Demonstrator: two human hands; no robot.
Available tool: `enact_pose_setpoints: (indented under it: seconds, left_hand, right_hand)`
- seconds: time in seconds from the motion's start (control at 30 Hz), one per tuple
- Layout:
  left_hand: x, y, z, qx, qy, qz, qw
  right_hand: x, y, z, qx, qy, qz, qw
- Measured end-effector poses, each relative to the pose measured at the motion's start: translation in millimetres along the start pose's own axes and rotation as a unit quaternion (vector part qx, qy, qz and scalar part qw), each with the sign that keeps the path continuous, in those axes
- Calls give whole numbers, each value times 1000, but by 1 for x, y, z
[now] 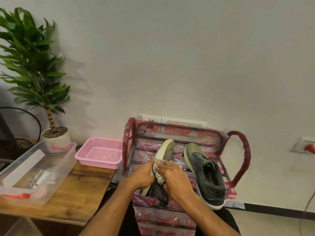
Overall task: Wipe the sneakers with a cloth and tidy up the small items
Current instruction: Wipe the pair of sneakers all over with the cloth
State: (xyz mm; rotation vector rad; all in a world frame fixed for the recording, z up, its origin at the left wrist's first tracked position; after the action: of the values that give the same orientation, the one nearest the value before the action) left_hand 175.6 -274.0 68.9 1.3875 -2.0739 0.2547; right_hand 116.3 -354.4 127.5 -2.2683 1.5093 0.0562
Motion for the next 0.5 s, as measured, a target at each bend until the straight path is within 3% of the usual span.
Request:
enact_pose_setpoints:
  seconds: [0.3, 0.5]
  left_hand:
    - [-1, -1, 4, 1, 47, 11, 999]
    - [5, 4, 4, -19, -11, 22, 1000]
  right_hand:
    - [3, -10, -2, 13, -41, 32, 999]
    - [7, -5, -3, 9, -60, 28, 998]
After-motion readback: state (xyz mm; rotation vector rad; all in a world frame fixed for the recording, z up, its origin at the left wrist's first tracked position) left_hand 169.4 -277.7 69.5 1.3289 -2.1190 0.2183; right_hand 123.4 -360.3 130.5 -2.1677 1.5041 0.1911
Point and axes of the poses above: each hand's wrist, its own y-axis away from the middle knuckle, its own z-axis out of the palm, x = y × z, the point moved 9 cm from there along -y, towards the middle knuckle, and after that the axes turned 13 degrees about -y, right-handed, at the moved point
